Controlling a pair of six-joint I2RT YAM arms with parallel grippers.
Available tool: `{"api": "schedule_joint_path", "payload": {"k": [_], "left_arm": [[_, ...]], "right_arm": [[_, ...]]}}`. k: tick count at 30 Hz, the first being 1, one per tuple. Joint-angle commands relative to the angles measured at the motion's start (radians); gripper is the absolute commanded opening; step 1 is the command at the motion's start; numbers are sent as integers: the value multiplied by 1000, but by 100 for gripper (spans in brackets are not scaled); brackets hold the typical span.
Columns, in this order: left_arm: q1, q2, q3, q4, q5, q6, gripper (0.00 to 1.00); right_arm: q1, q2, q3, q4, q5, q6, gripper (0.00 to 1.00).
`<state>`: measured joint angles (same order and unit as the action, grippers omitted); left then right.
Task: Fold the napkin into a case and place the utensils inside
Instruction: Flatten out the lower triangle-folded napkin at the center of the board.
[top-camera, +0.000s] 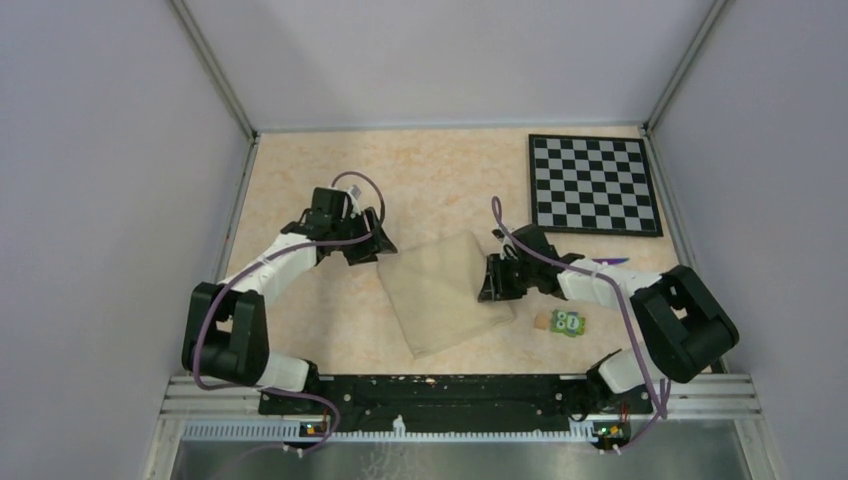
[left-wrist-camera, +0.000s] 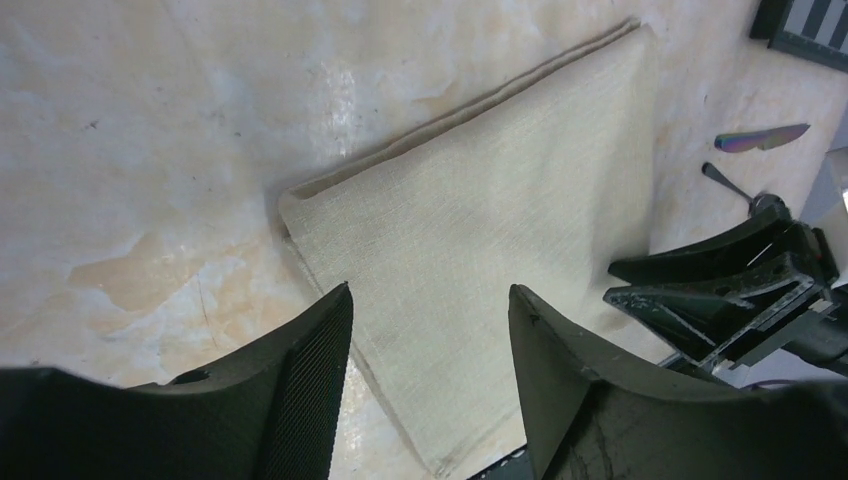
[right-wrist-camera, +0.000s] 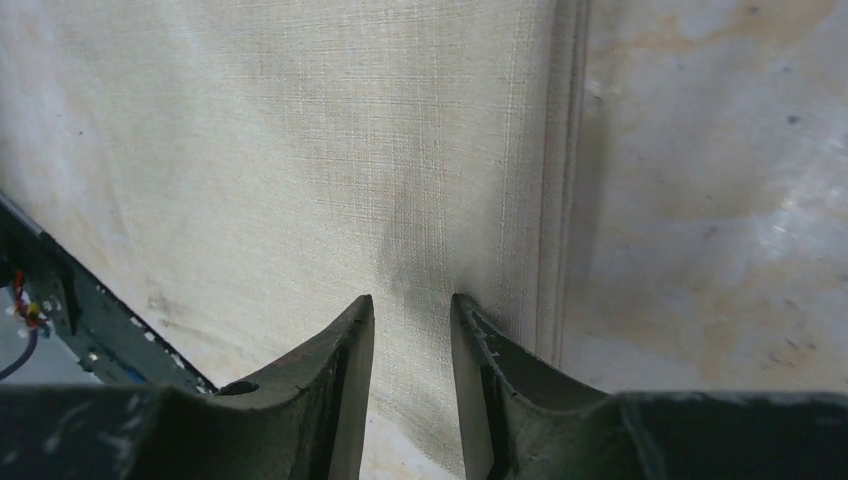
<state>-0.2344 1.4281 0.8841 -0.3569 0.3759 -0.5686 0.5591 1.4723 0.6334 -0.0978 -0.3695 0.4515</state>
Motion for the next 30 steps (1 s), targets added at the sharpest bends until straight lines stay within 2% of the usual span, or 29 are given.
{"api": "schedule_joint_path", "payload": {"k": [1,5,7,15,20,23,26,28,30], "left_arm": [[-2,8,-59,54,72,19,64],[-2,91,-92,164,137,-22,64],[-2,122,-101,205,121,-47,63],[-2,166,-91,139,-88,-16,63],[-2,144,-83,111,-99,3,66],[0,106,-60,76,-99,20,75],[25,68,-20,14,-79,47,87],[55,41,13,-32,-55,63,93],[72,3,58,-90,-65,78,98]], "right_arm": [[-16,-52,-25,-55,208,-39,36],[-15,-28,0,-50,192,-46,36],[-12,-25,3,-36,169,-39,36],[-11,24,28,-30,181,-47,36],[13,40,68,-67,229,-79,36],[43,31,129,-168,336,-132,37],[88,-25,186,-262,469,-176,45],[123,-72,202,-286,481,-178,52],[178,-98,235,-343,535,-167,72]]}}
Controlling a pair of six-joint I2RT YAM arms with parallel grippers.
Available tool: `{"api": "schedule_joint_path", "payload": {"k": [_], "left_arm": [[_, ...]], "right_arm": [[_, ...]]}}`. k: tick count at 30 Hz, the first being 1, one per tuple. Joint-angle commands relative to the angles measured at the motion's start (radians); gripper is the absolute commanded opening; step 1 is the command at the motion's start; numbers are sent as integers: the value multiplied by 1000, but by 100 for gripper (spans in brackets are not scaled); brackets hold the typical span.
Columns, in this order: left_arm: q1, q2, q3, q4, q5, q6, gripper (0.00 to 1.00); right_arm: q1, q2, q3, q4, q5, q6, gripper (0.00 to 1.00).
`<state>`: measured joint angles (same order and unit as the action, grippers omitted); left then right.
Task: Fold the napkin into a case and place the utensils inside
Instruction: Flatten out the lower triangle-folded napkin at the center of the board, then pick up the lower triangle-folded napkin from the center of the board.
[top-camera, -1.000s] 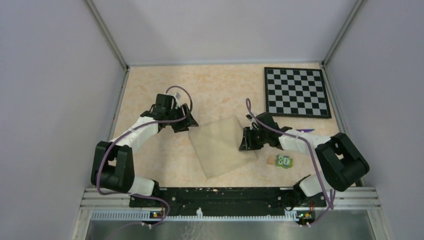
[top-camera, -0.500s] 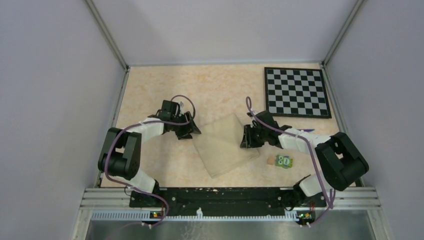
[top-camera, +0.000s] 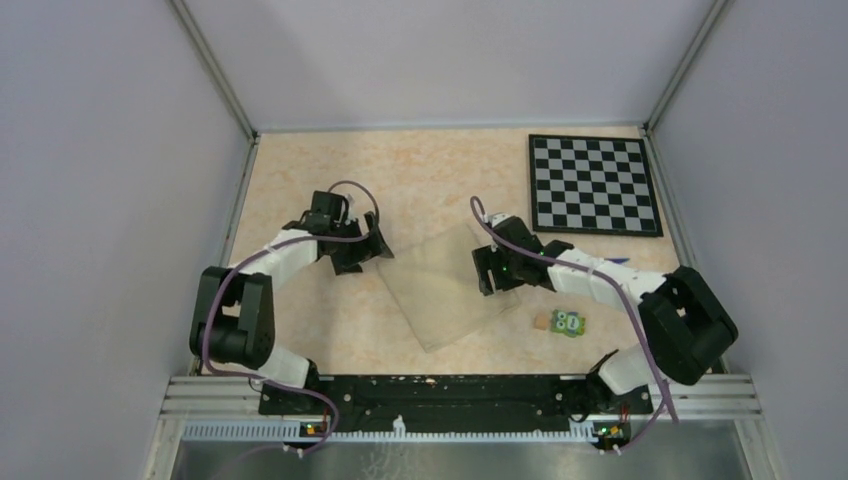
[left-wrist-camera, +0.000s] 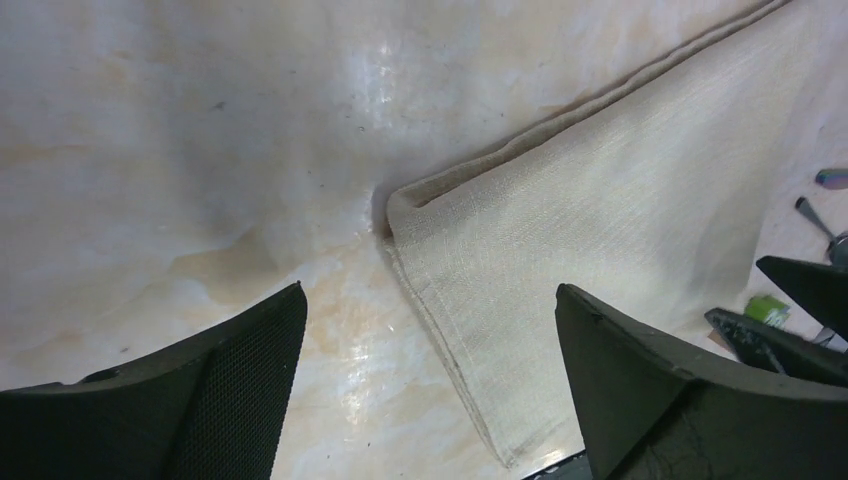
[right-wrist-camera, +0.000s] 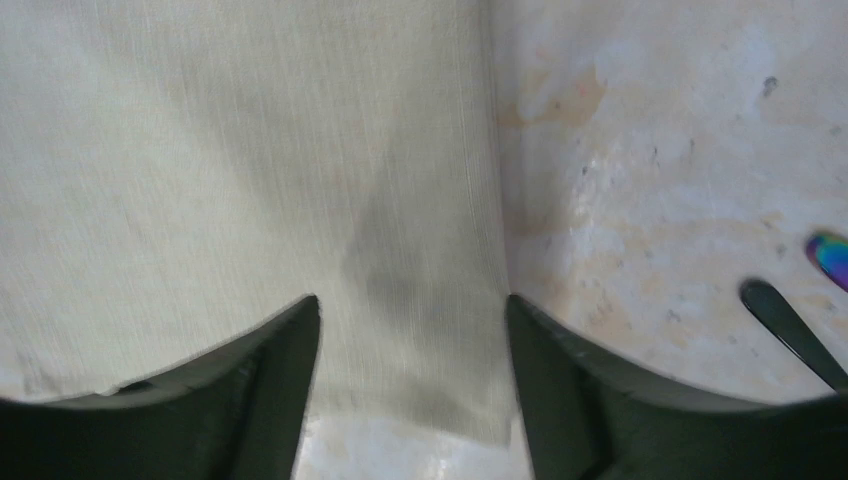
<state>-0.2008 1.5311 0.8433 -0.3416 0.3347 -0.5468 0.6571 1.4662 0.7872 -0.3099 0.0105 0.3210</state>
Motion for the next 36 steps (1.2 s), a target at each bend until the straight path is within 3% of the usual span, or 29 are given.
{"api": "schedule_joint_path", "payload": {"k": [1,6,10,18,24,28,36], "left_arm": [[42,-123,124,-135,-37,62,99],[47,-233,190,-203,-87,59,99],[50,-287,178,-193,-75,28,99],[64,-320,211,-266,-198,13,99],[108,-318,192,-273,-211,43,99],[146,-313,177,-251,-158,66,99],[194,-286,144,-225,-90,105,99]], "right_arm": [[104,-97,98,-157,169,-28,76],[206,-101,142,-235,55,51,81],[367,-62,205,-278,15,148,81],[592,281,487,-468,91,282,71],[632,446,653,-545,110,297,65],[633,517,735,-603,112,289,54],[634,591,780,-655,139,277,46]]}}
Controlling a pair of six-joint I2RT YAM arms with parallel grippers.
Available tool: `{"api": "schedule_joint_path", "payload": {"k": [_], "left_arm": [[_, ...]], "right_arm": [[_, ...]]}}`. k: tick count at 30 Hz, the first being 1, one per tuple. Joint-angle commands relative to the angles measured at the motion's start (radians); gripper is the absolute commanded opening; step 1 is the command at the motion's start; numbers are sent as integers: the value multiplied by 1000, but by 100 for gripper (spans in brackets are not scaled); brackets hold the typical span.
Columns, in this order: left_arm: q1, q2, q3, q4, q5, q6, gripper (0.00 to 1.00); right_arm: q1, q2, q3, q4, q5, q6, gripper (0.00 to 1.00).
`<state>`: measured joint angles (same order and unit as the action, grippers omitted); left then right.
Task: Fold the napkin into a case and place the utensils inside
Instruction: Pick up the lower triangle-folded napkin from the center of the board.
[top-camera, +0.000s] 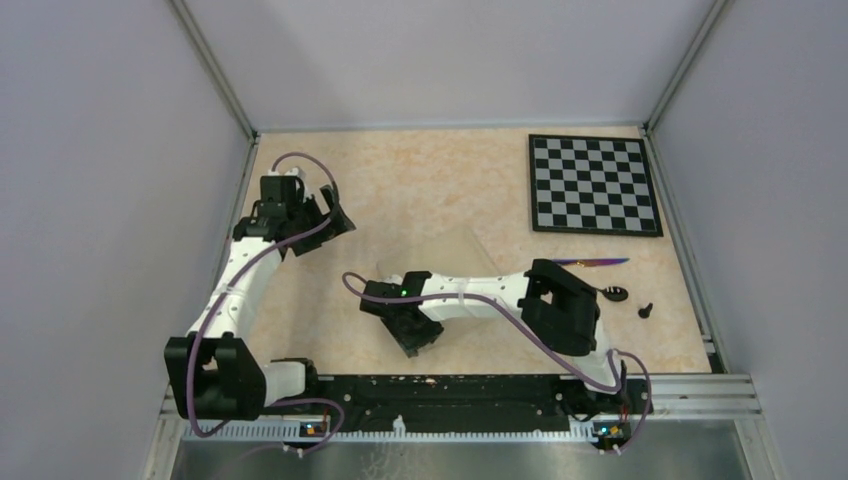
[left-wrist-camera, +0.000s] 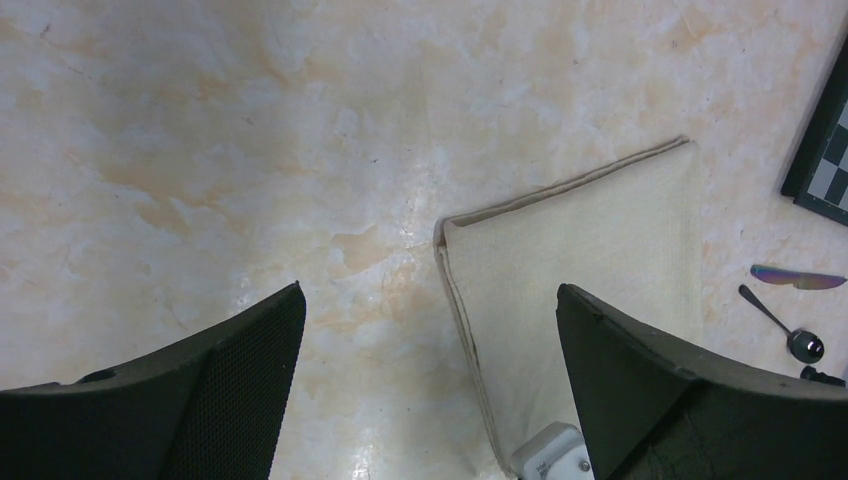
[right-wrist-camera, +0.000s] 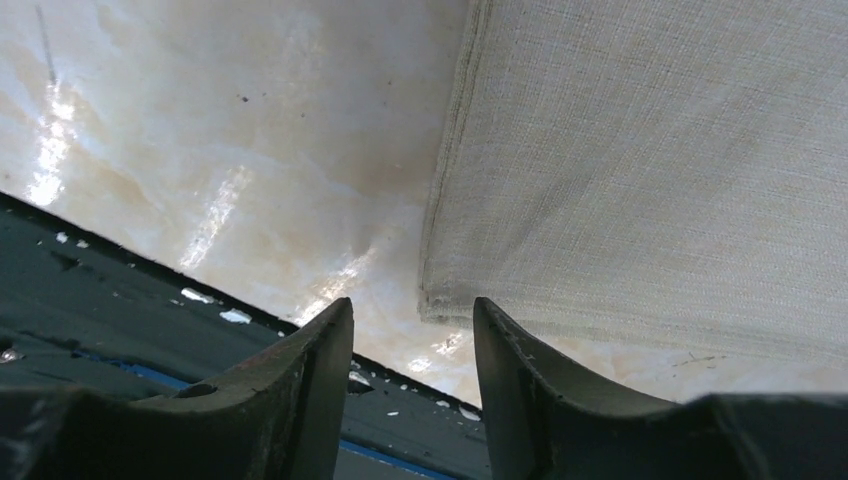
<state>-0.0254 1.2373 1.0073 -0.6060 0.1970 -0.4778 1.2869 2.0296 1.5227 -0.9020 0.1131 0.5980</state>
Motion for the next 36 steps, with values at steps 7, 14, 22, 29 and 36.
{"api": "schedule_joint_path", "payload": {"k": [7,14,22,29,36], "left_arm": [[96,21,-56,56,108,52,99],[113,23,-98,79,204,39,99],[118,19,-211,188,377,12,99],[113,16,-391,408,579,-122,99],[68,-40,-613,694,637,-345,99]], "right_arm": [[5,49,15,-33,39,-15,49],[3,48,-108,58,129,-20,23],[5,-53,-101,83,225,-12,0],[-82,-315,-295,358,37,28,0],[-172,-450,-430,480,-128,32,0]]}}
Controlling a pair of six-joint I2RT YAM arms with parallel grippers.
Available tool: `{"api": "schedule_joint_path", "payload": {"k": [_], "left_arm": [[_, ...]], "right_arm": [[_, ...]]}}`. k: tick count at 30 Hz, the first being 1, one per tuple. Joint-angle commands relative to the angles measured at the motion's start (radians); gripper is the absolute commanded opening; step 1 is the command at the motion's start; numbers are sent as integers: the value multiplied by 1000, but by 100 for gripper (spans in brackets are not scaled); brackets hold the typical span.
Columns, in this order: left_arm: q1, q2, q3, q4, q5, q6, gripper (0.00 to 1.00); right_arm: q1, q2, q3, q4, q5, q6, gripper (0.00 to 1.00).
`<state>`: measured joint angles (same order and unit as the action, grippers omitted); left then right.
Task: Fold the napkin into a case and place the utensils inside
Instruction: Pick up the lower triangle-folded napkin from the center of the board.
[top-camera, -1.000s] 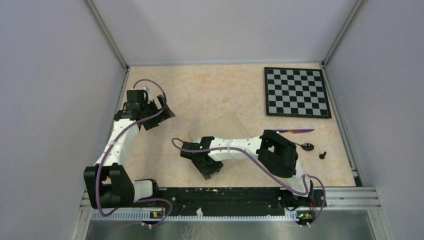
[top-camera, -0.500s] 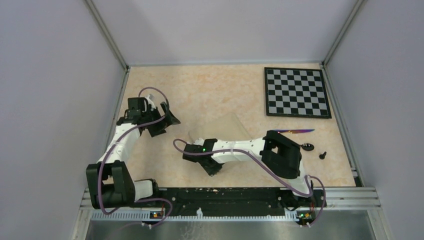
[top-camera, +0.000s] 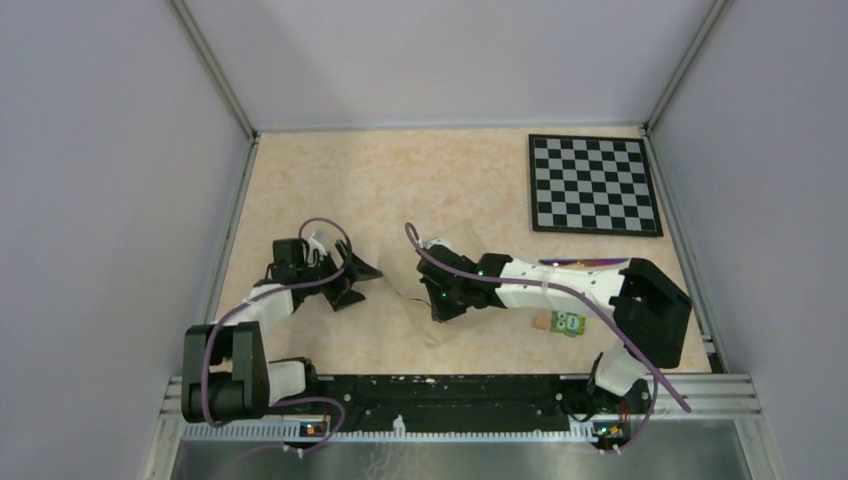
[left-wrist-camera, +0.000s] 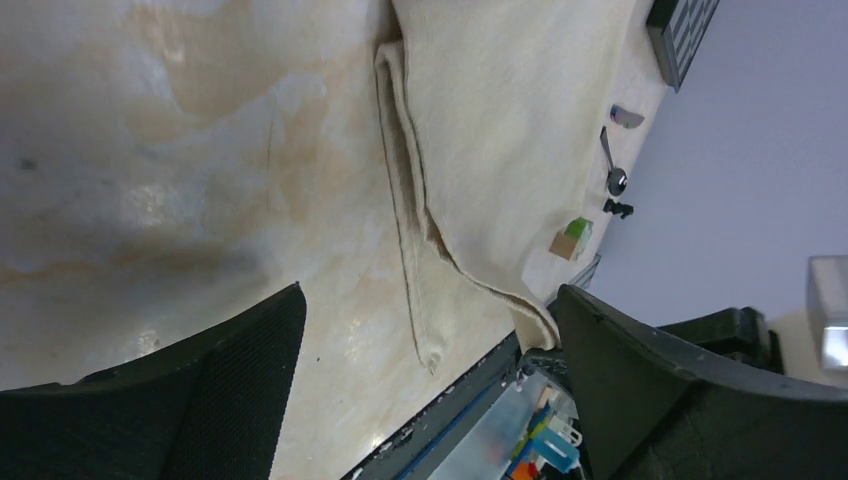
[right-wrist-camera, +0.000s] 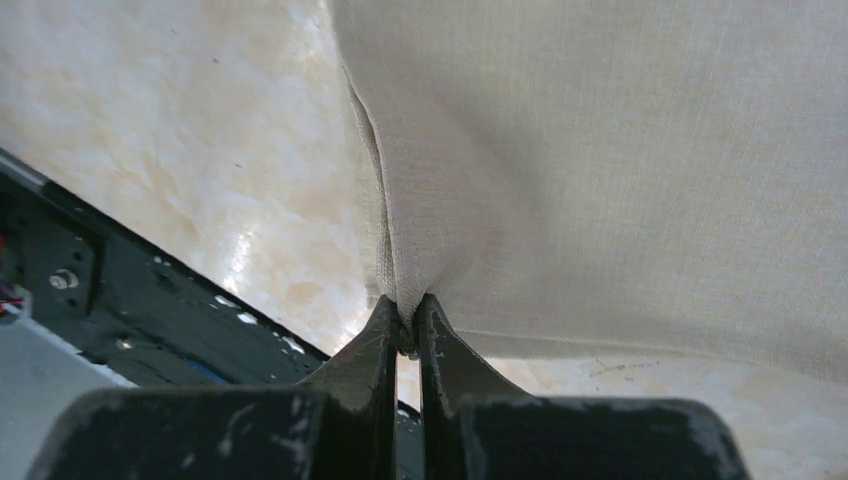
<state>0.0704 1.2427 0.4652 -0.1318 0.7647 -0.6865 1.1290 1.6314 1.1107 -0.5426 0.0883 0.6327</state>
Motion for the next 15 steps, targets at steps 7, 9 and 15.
{"api": "schedule_joint_path", "payload": {"k": [7,9,15], "left_arm": [[-31,-83,-3,53,-25,-44,99],[-31,-90,35,4,-53,-9,99],[-29,-98,105,-79,-104,57,99]], "right_arm": [[29,79,83,-52,-129,-115,11],[45,99,109,-91,-123,-124,21],[81,144,221,-212,-74,-129,54]]}}
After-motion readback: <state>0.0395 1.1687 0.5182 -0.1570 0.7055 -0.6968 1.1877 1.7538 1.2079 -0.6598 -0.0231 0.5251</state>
